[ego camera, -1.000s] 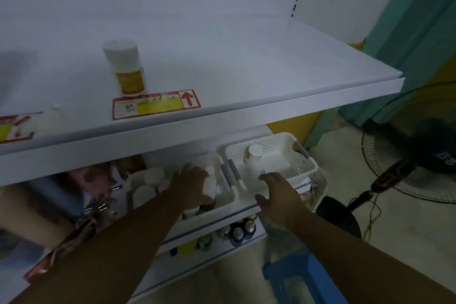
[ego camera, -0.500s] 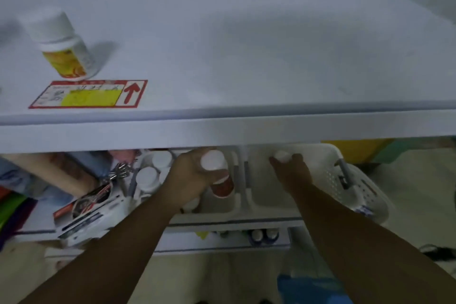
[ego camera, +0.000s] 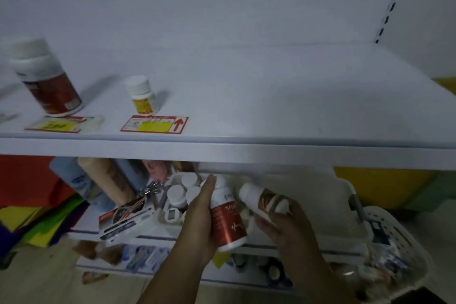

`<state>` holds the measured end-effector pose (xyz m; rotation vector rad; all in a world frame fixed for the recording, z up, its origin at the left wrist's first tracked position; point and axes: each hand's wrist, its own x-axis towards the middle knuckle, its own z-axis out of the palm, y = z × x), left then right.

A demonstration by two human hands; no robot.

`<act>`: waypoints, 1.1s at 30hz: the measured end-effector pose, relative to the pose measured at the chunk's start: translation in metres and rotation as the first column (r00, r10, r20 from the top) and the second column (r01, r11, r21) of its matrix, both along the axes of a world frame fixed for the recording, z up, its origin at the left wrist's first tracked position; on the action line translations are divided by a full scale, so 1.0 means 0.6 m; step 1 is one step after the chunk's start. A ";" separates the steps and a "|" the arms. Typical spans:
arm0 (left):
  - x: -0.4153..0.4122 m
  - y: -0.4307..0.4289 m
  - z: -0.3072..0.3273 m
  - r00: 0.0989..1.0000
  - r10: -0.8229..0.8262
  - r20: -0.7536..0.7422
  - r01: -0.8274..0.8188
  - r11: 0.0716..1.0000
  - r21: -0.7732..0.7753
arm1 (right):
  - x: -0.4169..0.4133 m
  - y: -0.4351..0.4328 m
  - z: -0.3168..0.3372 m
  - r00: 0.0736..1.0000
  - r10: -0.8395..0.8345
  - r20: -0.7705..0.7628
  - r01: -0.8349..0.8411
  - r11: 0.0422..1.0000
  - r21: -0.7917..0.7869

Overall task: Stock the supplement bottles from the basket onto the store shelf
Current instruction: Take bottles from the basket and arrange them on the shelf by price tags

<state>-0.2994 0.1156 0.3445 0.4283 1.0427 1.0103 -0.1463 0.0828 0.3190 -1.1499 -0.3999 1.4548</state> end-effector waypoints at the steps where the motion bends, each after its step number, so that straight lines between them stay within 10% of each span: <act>1: -0.010 -0.009 0.012 1.000 -0.005 0.030 0.004 1.000 0.017 | -0.024 -0.009 0.016 0.998 0.045 0.043 -0.046 0.999 0.020; 7: -0.133 -0.065 0.106 0.999 0.005 0.045 -0.012 0.986 0.165 | -0.157 -0.052 0.126 0.939 0.195 0.282 -0.243 0.959 0.148; 18: -0.352 -0.172 0.206 0.995 -0.003 0.103 -0.031 0.945 0.326 | -0.346 -0.127 0.227 0.928 0.366 0.066 -0.365 0.863 0.350; 33: -0.581 -0.119 0.301 0.969 0.133 -0.209 0.030 0.776 0.630 | -0.544 -0.046 0.321 0.758 0.491 0.430 -0.652 0.595 0.470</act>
